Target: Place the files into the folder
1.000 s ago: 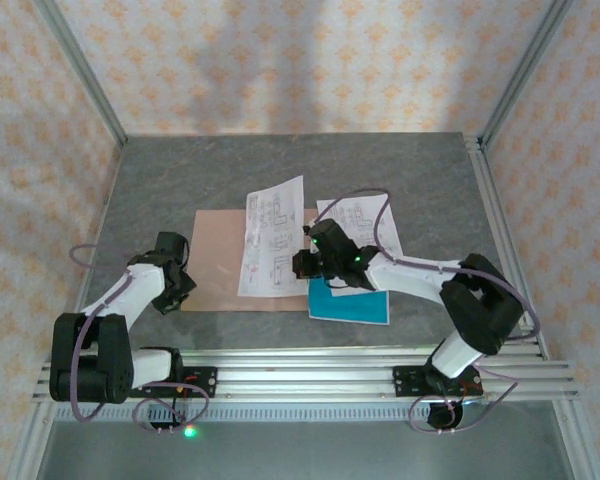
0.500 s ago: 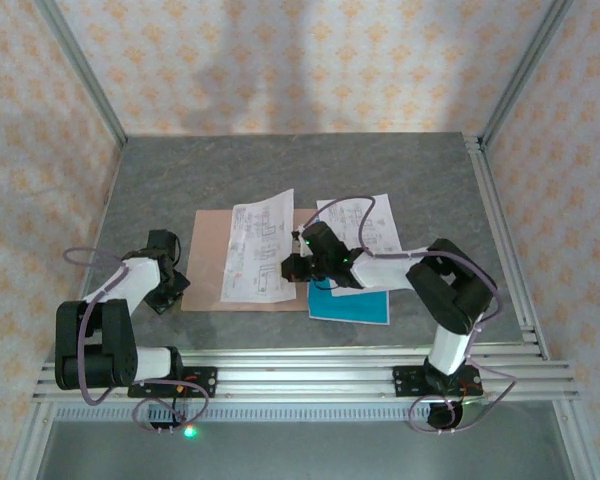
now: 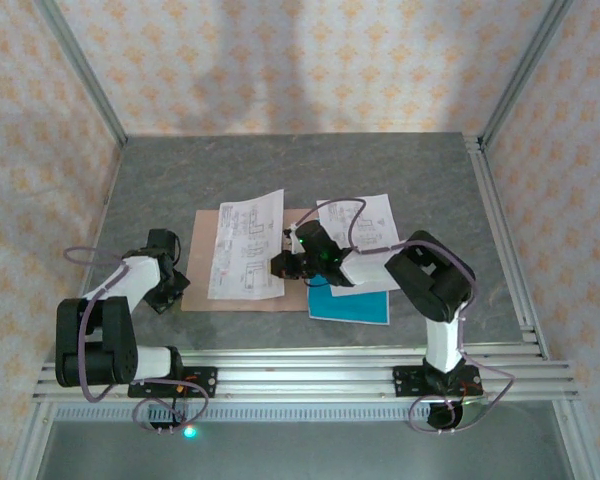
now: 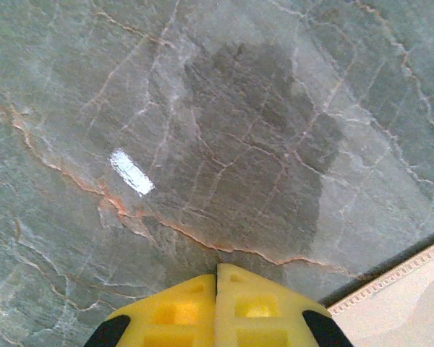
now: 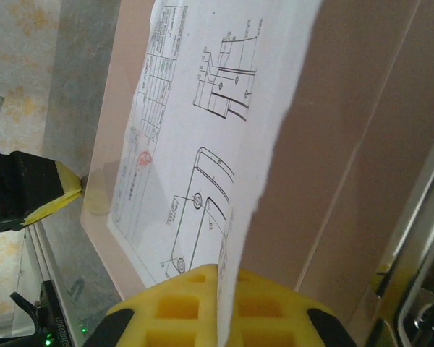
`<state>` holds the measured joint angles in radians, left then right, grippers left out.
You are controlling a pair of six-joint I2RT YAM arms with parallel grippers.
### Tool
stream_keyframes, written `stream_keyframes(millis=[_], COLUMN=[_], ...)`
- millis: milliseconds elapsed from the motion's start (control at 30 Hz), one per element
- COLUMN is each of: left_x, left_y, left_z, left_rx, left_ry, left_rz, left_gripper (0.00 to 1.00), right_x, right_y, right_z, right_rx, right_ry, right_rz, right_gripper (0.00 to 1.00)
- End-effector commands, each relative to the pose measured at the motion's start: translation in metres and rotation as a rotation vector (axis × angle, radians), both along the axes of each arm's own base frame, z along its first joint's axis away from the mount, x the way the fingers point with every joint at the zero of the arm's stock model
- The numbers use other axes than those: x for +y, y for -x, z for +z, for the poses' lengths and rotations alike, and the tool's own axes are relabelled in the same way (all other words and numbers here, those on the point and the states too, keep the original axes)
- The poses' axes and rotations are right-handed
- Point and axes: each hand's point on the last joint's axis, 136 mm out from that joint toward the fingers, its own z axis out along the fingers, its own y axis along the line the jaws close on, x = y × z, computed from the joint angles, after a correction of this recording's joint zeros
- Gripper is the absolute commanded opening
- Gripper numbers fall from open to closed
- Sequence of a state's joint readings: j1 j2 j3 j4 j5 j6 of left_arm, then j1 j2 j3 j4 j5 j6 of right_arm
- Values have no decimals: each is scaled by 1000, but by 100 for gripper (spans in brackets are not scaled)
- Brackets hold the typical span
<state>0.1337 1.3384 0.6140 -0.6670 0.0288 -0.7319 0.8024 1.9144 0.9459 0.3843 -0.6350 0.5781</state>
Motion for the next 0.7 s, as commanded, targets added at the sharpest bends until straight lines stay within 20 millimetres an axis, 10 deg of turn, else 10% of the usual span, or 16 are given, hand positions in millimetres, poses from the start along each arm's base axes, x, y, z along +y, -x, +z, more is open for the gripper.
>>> stream_keyframes(millis=[0,667], left_x=[-16,-23], left_y=[-1,0], left_z=[-19,-21], left_rx=[-2,-13], left_ry=[104,132], left_rz=[-11,-14], left_gripper=[0,0], right_x=[16,45], right_y=[-4,6], right_z=[15,1], right_rx=[-24,3], right_ry=[-65,-88], right_rz=[21,26], right_gripper=[0,0])
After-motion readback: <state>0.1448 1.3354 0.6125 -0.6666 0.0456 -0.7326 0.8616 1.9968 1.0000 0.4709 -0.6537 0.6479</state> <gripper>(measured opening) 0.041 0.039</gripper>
